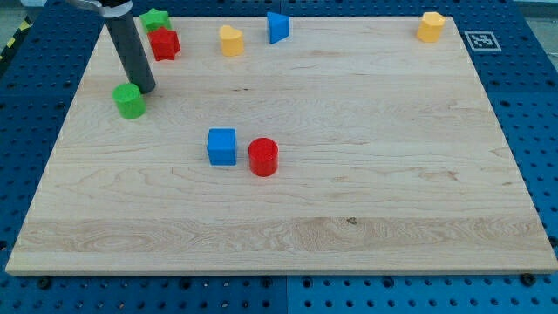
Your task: Push the red star to the center
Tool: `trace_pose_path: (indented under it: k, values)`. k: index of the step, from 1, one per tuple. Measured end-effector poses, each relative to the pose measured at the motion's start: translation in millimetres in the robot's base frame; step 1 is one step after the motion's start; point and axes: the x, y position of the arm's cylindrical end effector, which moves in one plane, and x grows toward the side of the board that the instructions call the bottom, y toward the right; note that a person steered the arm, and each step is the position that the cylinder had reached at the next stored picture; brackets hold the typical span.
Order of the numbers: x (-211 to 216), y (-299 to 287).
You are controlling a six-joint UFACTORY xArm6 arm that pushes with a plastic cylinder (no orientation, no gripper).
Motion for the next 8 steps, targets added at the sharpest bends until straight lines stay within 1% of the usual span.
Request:
trace_pose_path:
  k: [1, 3, 4, 5, 6, 8]
  values:
    - [-10.9, 20.7]
    - [-10.9, 27.0]
    - [-11.9, 17.0]
    - [-29.7, -15.6]
    - [-59.6, -34.4]
    - [-77.8, -35.2]
